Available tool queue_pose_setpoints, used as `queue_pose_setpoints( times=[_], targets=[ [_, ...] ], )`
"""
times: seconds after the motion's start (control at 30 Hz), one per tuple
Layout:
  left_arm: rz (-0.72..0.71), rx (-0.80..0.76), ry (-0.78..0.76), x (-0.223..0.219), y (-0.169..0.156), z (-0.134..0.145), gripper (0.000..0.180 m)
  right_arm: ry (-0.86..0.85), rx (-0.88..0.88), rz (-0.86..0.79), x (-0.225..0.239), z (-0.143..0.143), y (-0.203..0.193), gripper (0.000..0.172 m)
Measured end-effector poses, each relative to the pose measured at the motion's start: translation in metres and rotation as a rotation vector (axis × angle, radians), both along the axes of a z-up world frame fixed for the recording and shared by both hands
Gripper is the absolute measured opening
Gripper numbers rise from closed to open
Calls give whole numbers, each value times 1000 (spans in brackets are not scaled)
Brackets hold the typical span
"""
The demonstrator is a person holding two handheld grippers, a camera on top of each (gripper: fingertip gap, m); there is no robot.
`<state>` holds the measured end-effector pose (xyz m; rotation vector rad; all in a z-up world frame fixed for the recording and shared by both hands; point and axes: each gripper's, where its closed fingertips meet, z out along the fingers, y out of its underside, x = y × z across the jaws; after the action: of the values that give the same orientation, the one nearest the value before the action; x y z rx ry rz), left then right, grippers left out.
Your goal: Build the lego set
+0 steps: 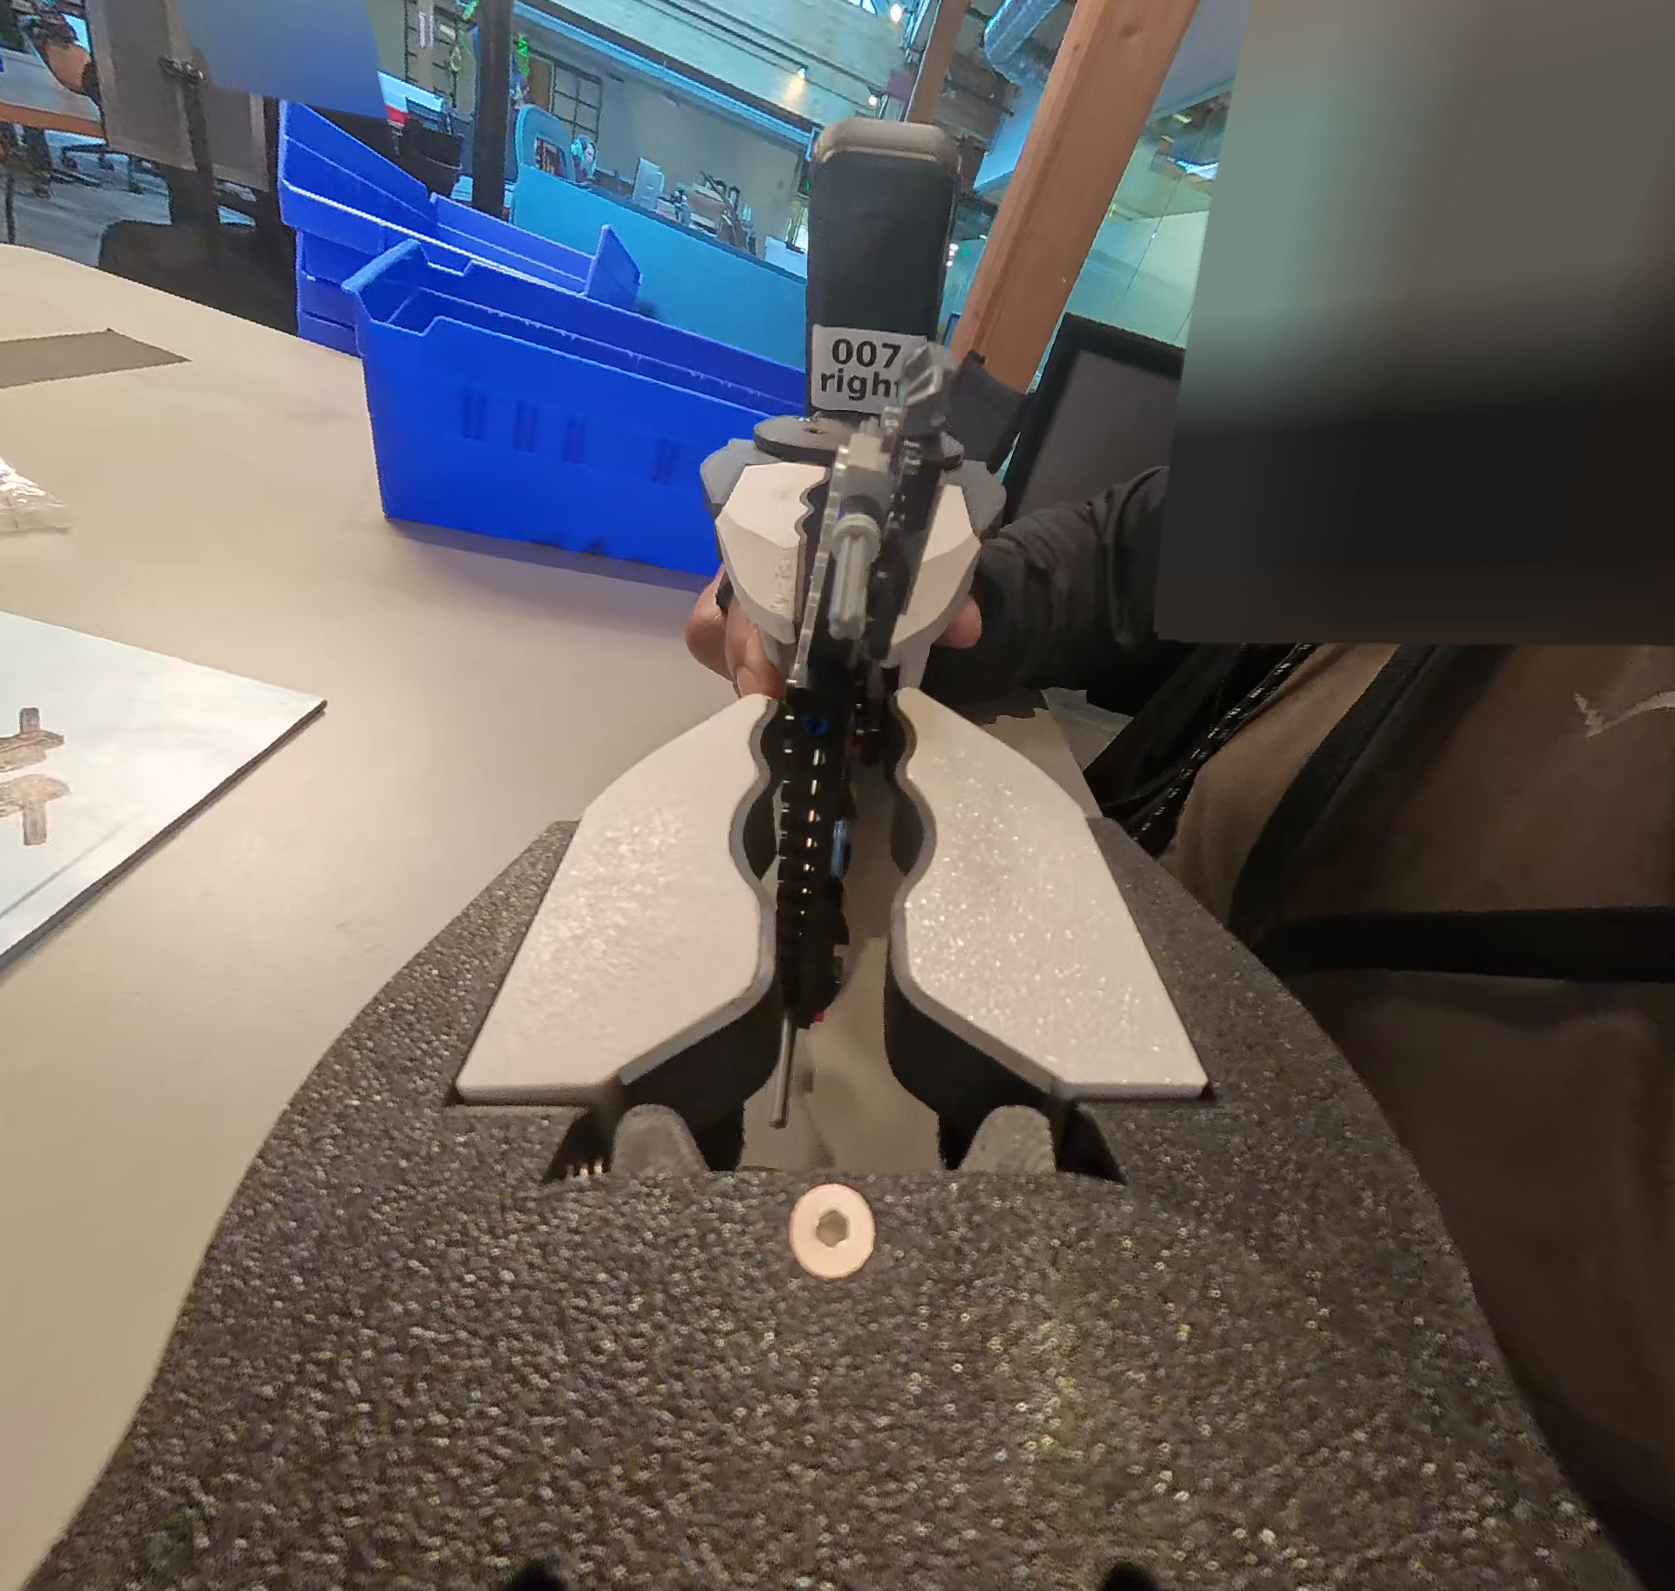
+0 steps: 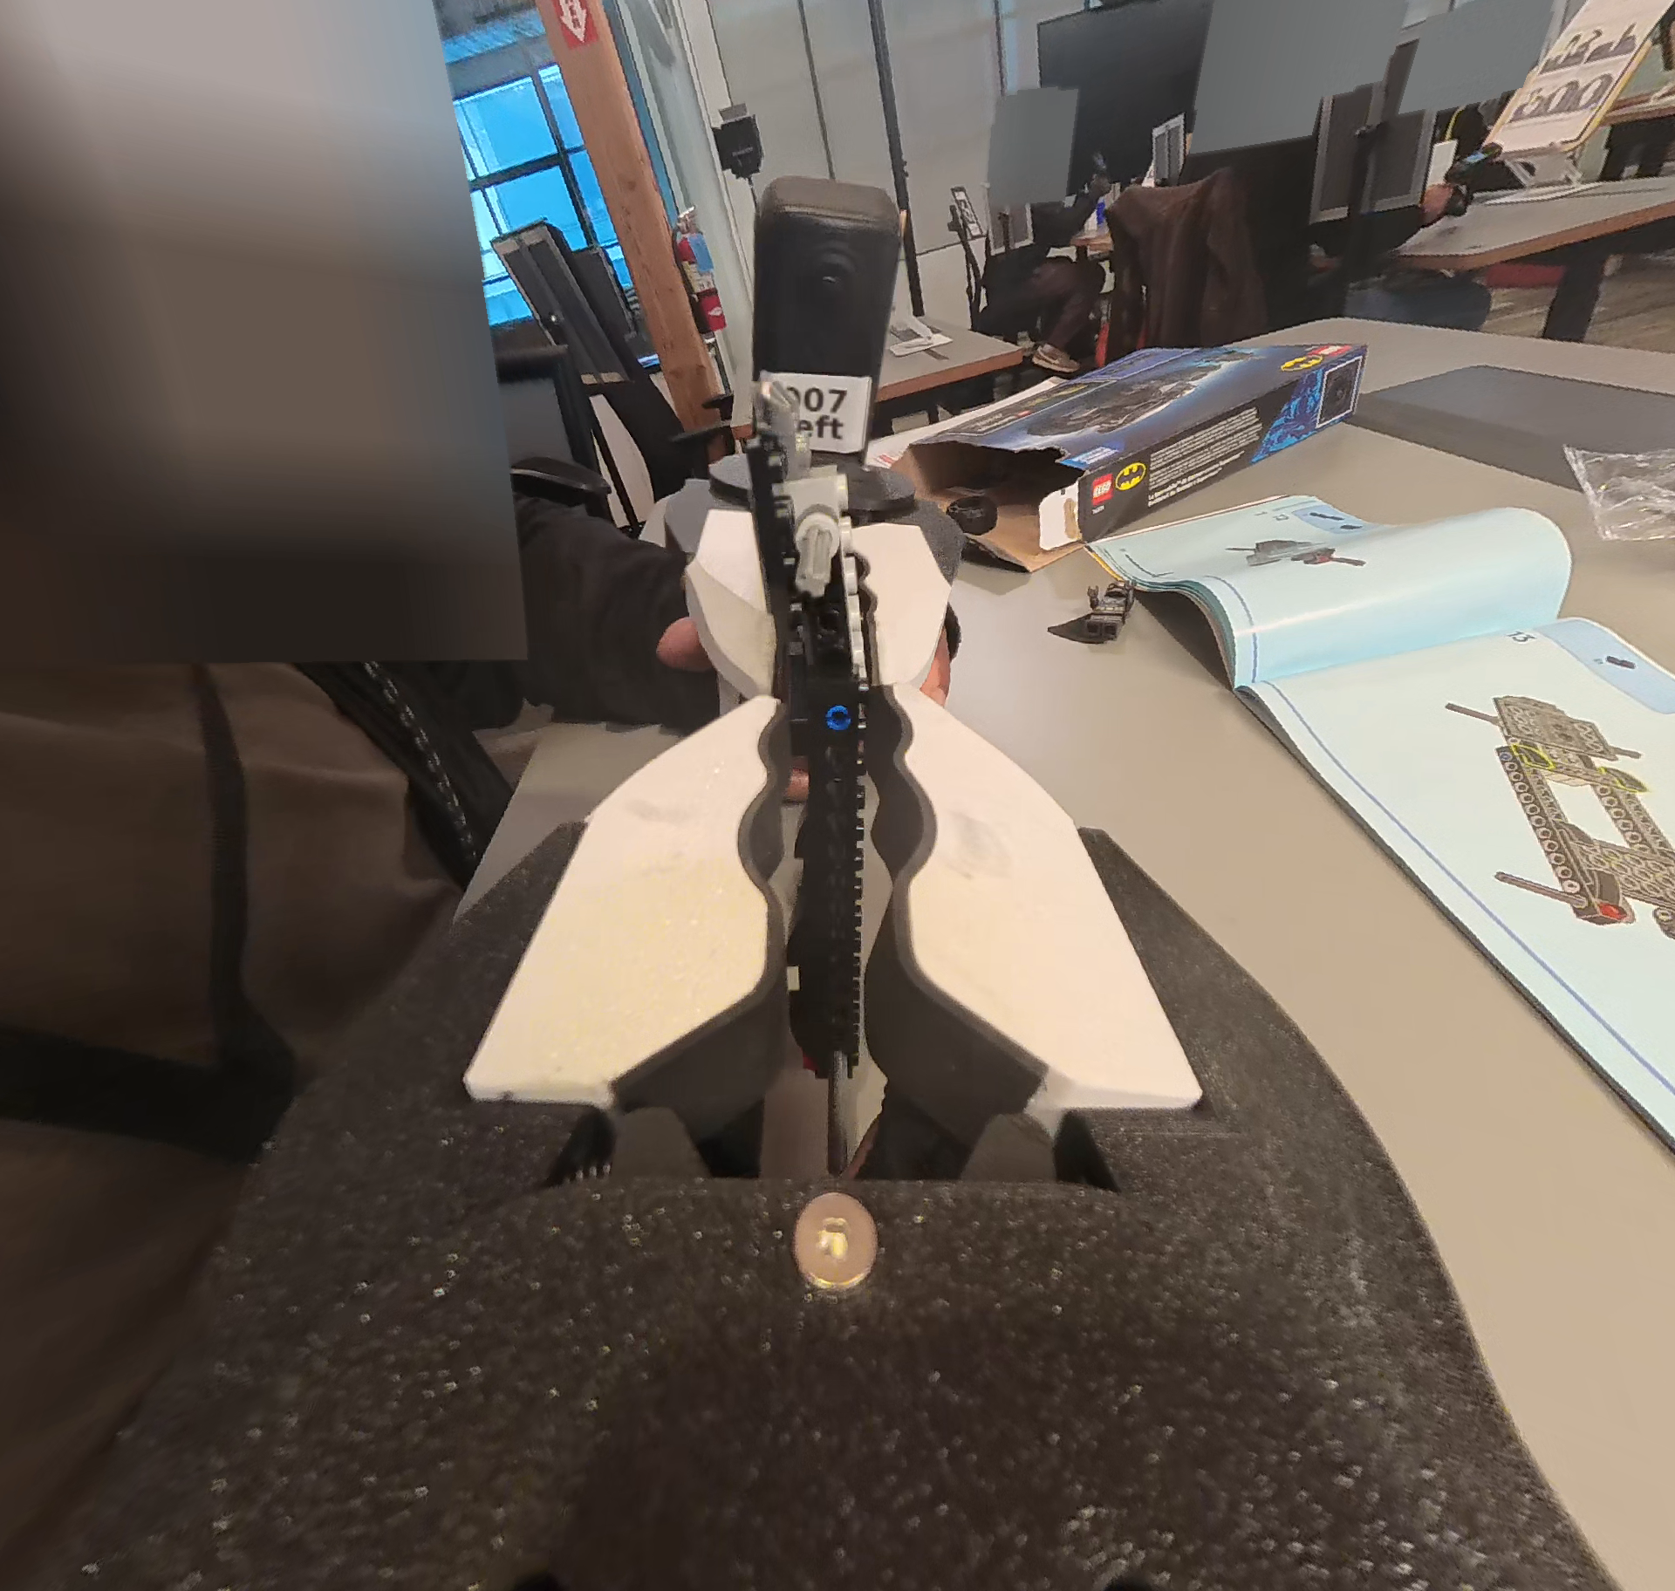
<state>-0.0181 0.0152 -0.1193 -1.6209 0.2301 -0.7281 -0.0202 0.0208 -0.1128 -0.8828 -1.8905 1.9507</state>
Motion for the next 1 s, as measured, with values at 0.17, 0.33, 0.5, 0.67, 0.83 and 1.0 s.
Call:
queue_pose_setpoints(
  times=[0.17, 0.33, 0.5, 0.67, 0.83, 1.0],
  targets=[
    [2, 8, 39, 1, -1, -1, 22, -4, -8, 9, 0, 0, 0, 15],
    [-12, 18, 34, 1, -2, 1, 17, -12, -18, 34, 2, -1, -2, 16],
    [-46, 27, -4, 3, -5, 3, 16, -12, -14, 50, 4, 0, -5, 16],
    [-3, 35, 26, 1, -3, 3, 16, -1, 0, 12, 1, 0, -3, 18],
    [30, 46, 43, -2, -1, 3, 16, 24, 41, -74, -6, 1, 2, 28],
    [35, 41, 42, -3, 0, 3, 16, 51, 91, -101, -7, -1, 1, 26]
  ],
)
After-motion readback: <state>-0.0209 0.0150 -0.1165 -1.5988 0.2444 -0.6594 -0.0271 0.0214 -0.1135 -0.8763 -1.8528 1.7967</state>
